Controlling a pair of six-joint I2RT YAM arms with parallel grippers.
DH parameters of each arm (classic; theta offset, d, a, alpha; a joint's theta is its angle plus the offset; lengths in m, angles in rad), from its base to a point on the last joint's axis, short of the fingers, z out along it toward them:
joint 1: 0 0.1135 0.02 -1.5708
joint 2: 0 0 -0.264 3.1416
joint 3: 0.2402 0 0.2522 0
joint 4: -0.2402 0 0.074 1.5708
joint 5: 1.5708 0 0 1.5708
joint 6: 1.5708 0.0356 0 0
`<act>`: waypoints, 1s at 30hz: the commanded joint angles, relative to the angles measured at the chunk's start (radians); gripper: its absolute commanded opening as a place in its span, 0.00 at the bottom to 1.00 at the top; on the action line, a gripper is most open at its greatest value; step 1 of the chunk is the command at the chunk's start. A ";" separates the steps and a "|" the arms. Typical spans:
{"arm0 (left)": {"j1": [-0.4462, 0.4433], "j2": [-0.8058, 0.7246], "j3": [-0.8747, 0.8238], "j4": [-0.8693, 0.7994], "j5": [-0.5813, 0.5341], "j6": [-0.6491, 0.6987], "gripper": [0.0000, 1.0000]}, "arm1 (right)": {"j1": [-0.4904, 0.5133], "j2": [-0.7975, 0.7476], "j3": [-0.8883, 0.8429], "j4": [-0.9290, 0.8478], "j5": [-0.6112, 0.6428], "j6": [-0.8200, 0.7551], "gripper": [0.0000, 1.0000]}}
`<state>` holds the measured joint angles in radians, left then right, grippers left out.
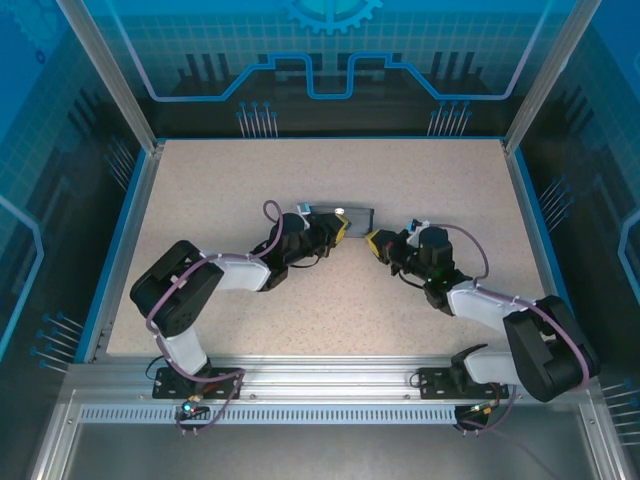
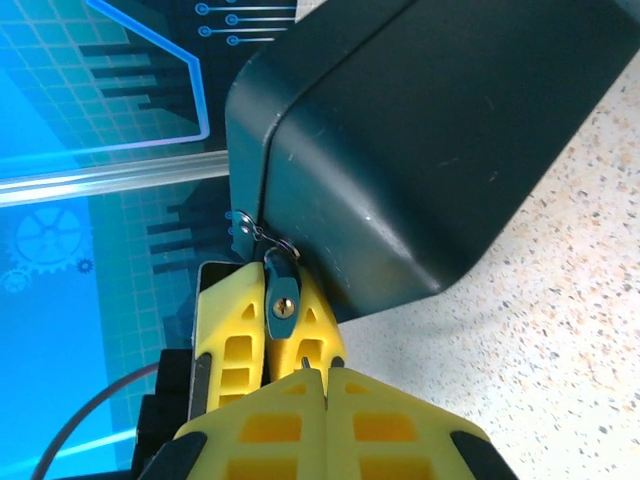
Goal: Unlock a padlock with a key
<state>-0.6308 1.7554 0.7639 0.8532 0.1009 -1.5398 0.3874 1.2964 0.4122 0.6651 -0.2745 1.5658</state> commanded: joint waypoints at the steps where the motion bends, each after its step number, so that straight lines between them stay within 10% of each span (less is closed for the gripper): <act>1: -0.009 0.018 -0.008 0.097 -0.024 -0.032 0.00 | 0.016 0.021 0.031 0.069 0.039 0.010 0.00; 30: -0.009 0.027 -0.012 0.123 -0.033 -0.054 0.00 | 0.058 0.211 0.100 0.221 0.040 0.036 0.00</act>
<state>-0.6315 1.7691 0.7551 0.9012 0.0822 -1.5768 0.4274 1.4914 0.4870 0.8478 -0.2493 1.5967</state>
